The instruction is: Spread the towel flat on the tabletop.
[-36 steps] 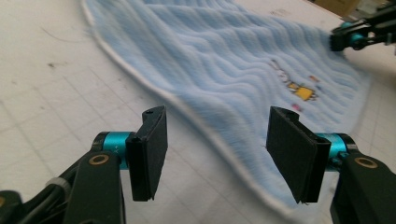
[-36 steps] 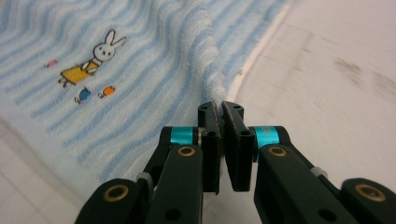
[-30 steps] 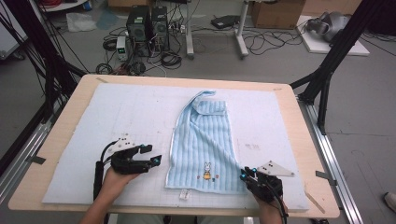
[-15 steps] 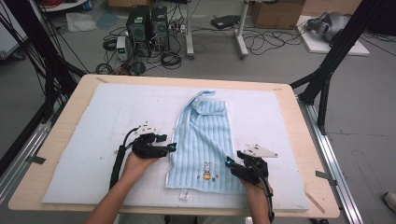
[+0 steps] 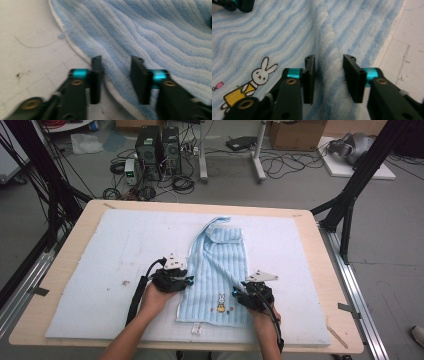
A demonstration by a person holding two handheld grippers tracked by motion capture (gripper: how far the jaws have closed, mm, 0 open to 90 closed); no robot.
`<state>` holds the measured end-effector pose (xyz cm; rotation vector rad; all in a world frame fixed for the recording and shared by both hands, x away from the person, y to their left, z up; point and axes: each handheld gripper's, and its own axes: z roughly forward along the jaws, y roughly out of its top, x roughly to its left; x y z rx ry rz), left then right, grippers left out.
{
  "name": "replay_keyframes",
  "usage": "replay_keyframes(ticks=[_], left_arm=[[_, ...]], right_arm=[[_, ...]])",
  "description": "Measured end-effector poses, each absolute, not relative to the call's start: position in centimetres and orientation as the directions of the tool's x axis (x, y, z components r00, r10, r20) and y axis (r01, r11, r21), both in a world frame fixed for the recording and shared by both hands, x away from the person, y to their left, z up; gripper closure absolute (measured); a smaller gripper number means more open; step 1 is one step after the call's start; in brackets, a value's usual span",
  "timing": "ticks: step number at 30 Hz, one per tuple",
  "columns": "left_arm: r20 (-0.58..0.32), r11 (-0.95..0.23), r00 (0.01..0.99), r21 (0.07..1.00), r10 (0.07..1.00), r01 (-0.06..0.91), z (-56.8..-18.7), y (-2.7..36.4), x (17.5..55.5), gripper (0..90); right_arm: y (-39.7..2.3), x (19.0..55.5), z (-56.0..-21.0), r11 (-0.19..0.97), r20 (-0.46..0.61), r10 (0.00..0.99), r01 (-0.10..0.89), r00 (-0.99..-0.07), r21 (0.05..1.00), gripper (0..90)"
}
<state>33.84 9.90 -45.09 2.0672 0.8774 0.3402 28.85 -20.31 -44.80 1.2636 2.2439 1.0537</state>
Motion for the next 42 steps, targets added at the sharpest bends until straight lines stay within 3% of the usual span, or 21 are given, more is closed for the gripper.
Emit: replay_keyframes(ticks=[2,5,21,38,40,42], left_arm=[[-0.082,-0.407,0.737,0.790,0.671,0.459,-45.1,10.0,33.7,80.3],[-0.097,-0.406,0.743,0.787,0.662,0.465,-45.0,10.1,33.5,84.4],[-0.152,-0.383,0.755,0.787,0.638,0.483,-45.1,12.6,30.4,85.0],[-0.140,-0.391,0.793,0.810,0.593,0.436,-45.1,14.3,25.0,84.9],[-0.161,-0.360,0.779,0.818,0.606,0.449,-45.1,14.4,25.1,79.6],[-0.179,-0.319,0.755,0.827,0.631,0.463,-44.9,14.7,25.4,61.2]], right_arm=[[-20.4,28.8,-44.8,0.321,0.064,0.834,0.577,-0.548,0.751,73.6],[-20.3,28.7,-44.7,0.334,0.060,0.824,0.568,-0.563,0.752,79.8],[-19.8,25.9,-44.5,0.348,0.079,0.781,0.536,-0.620,0.769,81.9],[-19.3,21.3,-44.7,0.373,0.084,0.741,0.511,-0.667,0.774,81.6],[-19.4,21.1,-44.4,0.362,0.086,0.742,0.504,-0.665,0.784,71.6],[-19.6,21.3,-43.7,0.322,0.099,0.752,0.495,-0.651,0.807,63.7]])
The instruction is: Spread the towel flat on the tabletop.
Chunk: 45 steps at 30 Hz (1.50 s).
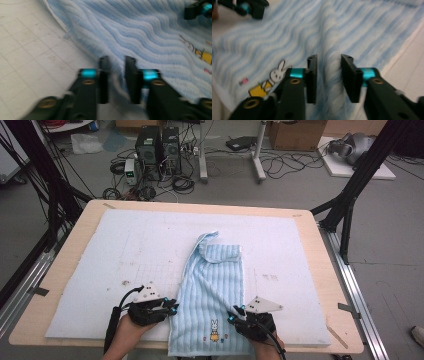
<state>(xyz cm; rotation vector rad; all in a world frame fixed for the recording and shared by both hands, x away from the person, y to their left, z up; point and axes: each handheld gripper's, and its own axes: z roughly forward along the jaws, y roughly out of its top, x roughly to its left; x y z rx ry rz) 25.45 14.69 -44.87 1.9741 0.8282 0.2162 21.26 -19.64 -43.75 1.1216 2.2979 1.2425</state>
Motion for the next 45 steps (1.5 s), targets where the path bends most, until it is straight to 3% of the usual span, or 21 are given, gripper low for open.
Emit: replay_keyframes(ticks=[2,6,14,29,32,37,45], left_arm=[[-0.187,-0.279,0.739,0.844,0.647,0.458,-44.6,15.1,25.9,51.0],[-0.193,-0.242,0.732,0.863,0.654,0.444,-44.0,15.9,27.1,43.9],[-0.193,-0.185,0.728,0.896,0.658,0.405,-43.4,17.0,29.0,39.7],[-0.187,-0.150,0.709,0.911,0.680,0.385,-42.5,17.3,31.7,38.5],[-0.181,-0.148,0.707,0.914,0.684,0.377,-42.3,16.9,32.5,38.5],[-0.171,-0.147,0.712,0.920,0.682,0.362,-41.9,16.1,33.9,38.8],[-0.182,-0.139,0.691,0.914,0.700,0.382,-41.9,15.9,35.6,39.3]], right_arm=[[-20.0,21.6,-42.9,0.283,0.108,0.764,0.481,-0.636,0.830,56.8],[-21.0,22.9,-41.9,0.228,0.109,0.798,0.463,-0.593,0.856,52.4],[-21.3,26.5,-43.7,0.230,0.092,0.854,0.530,-0.512,0.816,50.1],[-20.1,28.7,-45.0,0.332,0.026,0.850,0.574,-0.525,0.749,46.3],[-20.2,28.8,-44.9,0.337,0.038,0.843,0.582,-0.536,0.740,54.5],[-20.7,28.8,-44.8,0.335,0.095,0.807,0.585,-0.582,0.738,84.6],[-22.1,27.1,-44.7,0.364,0.088,0.783,0.567,-0.616,0.739,85.9]])
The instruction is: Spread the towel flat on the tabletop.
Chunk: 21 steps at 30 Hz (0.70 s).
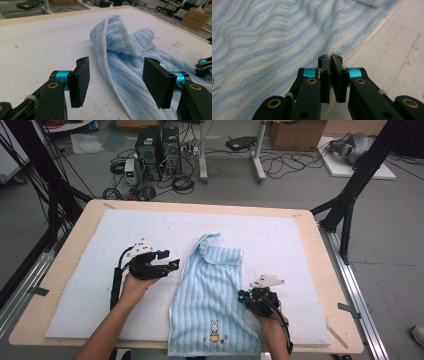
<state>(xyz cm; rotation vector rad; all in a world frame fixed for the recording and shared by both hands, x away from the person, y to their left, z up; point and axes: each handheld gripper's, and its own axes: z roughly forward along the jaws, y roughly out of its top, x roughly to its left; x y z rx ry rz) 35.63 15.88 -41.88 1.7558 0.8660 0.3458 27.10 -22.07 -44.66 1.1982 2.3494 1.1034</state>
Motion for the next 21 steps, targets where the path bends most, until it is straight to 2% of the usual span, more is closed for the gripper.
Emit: replay_keyframes(ticks=[6,8,13,16,21], left_arm=[[-0.193,-0.133,0.681,0.909,0.706,0.395,-42.3,15.8,36.0,39.6],[-0.195,-0.129,0.685,0.911,0.702,0.392,-42.2,15.6,36.2,39.5],[-0.206,-0.132,0.690,0.905,0.694,0.404,-41.9,14.9,37.2,39.2],[-0.215,-0.138,0.695,0.899,0.687,0.415,-41.8,14.0,38.2,38.9],[-0.212,-0.175,0.707,0.885,0.674,0.432,-42.1,11.8,39.8,38.7]], right_arm=[[-24.2,25.9,-44.8,0.326,0.111,0.795,0.574,-0.597,0.751,85.3],[-24.6,25.8,-44.8,0.310,0.114,0.798,0.565,-0.592,0.765,79.7],[-25.2,25.8,-44.5,0.197,0.159,0.813,0.522,-0.560,0.830,56.9],[-25.4,26.1,-44.3,0.162,0.160,0.833,0.510,-0.529,0.845,52.5],[-25.6,26.4,-44.4,0.133,0.168,0.847,0.508,-0.504,0.851,51.3]])
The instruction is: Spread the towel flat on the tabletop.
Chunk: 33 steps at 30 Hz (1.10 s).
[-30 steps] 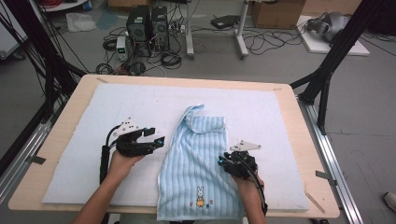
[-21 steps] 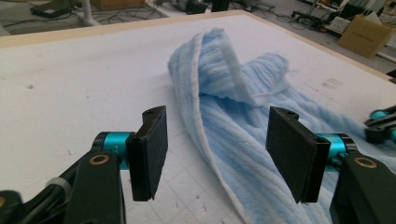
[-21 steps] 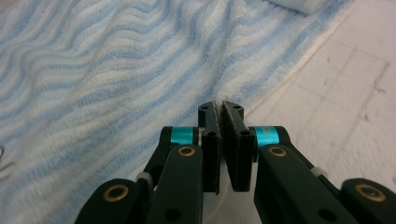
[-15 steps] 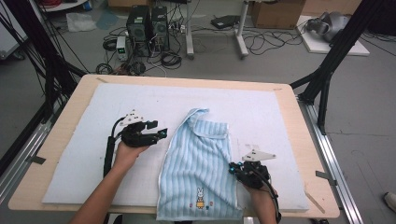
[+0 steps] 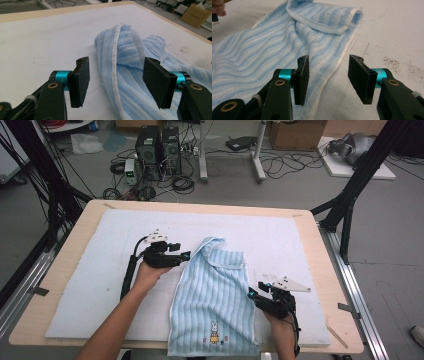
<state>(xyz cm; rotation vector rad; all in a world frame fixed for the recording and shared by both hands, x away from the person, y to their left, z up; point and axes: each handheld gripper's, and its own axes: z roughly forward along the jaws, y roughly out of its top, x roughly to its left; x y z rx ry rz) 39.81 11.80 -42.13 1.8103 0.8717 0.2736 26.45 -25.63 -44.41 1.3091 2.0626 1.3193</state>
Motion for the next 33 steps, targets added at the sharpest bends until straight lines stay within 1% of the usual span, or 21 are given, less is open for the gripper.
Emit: replay_keyframes(ticks=[3,5,6,7,8,9,11,12,13,14,15,16,19,21,23,28,29,30,31,32,33], left_arm=[[-0.193,-0.231,0.720,0.864,0.667,0.446,-42.9,10.3,40.7,38.5],[-0.176,-0.262,0.707,0.846,0.685,0.464,-43.6,9.7,41.2,38.7],[-0.170,-0.273,0.695,0.834,0.699,0.479,-44.0,9.5,41.4,40.8],[-0.161,-0.292,0.685,0.818,0.710,0.496,-44.3,9.6,41.6,46.6],[-0.167,-0.300,0.679,0.804,0.715,0.513,-44.8,9.5,41.7,56.9],[-0.157,-0.330,0.683,0.784,0.713,0.525,-45.1,9.5,41.8,62.8],[-0.122,-0.358,0.690,0.783,0.714,0.509,-44.9,9.7,41.6,82.2],[-0.114,-0.367,0.689,0.777,0.716,0.510,-44.7,9.8,41.5,85.9],[-0.106,-0.381,0.689,0.768,0.717,0.514,-44.5,10.0,41.4,86.4],[-0.109,-0.382,0.686,0.763,0.719,0.522,-44.4,10.3,41.3,86.7],[-0.121,-0.371,0.683,0.764,0.721,0.527,-44.4,10.7,41.1,86.8],[-0.128,-0.365,0.676,0.762,0.726,0.535,-44.3,11.1,40.9,86.8],[-0.151,-0.332,0.662,0.770,0.734,0.544,-44.3,12.6,40.1,86.8],[-0.168,-0.311,0.651,0.773,0.740,0.553,-44.4,13.4,39.6,86.6],[-0.180,-0.298,0.644,0.774,0.743,0.559,-44.4,14.1,39.3,86.2],[-0.196,-0.308,0.658,0.763,0.727,0.569,-44.7,14.4,38.9,84.9],[-0.195,-0.303,0.657,0.768,0.728,0.564,-44.7,14.4,38.9,81.6],[-0.198,-0.288,0.650,0.776,0.734,0.561,-44.6,14.4,38.9,73.4],[-0.212,-0.255,0.643,0.793,0.736,0.553,-44.5,14.5,38.9,66.6],[-0.218,-0.240,0.640,0.800,0.736,0.549,-44.4,14.6,38.9,57.8],[-0.224,-0.222,0.639,0.812,0.736,0.540,-44.2,14.7,38.8,52.3]], right_arm=[[-25.5,26.5,-44.6,0.142,0.161,0.847,0.507,-0.507,0.850,51.2],[-25.4,26.6,-44.8,0.149,0.158,0.845,0.507,-0.512,0.849,51.2],[-25.3,26.6,-44.8,0.154,0.153,0.844,0.506,-0.514,0.849,51.2],[-25.2,26.6,-44.8,0.161,0.151,0.843,0.511,-0.516,0.845,51.2],[-25.2,26.7,-44.8,0.169,0.146,0.843,0.511,-0.518,0.843,50.7],[-25.1,26.8,-44.8,0.175,0.142,0.840,0.510,-0.524,0.842,50.6],[-24.7,27.0,-44.8,0.188,0.141,0.837,0.520,-0.529,0.833,50.5],[-24.4,27.2,-44.8,0.204,0.128,0.838,0.522,-0.531,0.828,50.6],[-24.1,27.4,-44.8,0.222,0.117,0.837,0.527,-0.535,0.821,51.0],[-23.6,27.6,-44.9,0.247,0.105,0.836,0.538,-0.539,0.806,53.7],[-23.4,27.7,-44.9,0.262,0.090,0.838,0.541,-0.539,0.799,58.8],[-23.1,27.9,-44.9,0.286,0.080,0.831,0.546,-0.551,0.787,68.5],[-22.7,28.0,-45.0,0.340,0.067,0.804,0.549,-0.592,0.764,84.7],[-22.7,27.8,-45.0,0.346,0.083,0.789,0.551,-0.609,0.759,85.8],[-22.7,27.5,-45.0,0.339,0.109,0.776,0.557,-0.621,0.758,86.0],[-22.4,26.5,-44.9,0.361,0.113,0.753,0.551,-0.648,0.752,85.2],[-22.3,26.5,-44.8,0.369,0.111,0.746,0.546,-0.657,0.752,79.5],[-22.3,26.6,-44.7,0.365,0.108,0.747,0.541,-0.656,0.757,71.1],[-22.4,26.7,-44.6,0.360,0.107,0.740,0.525,-0.664,0.771,67.5],[-22.4,26.9,-44.3,0.348,0.097,0.741,0.504,-0.664,0.791,61.1],[-22.5,27.0,-44.0,0.341,0.092,0.741,0.490,-0.666,0.802,59.3]])
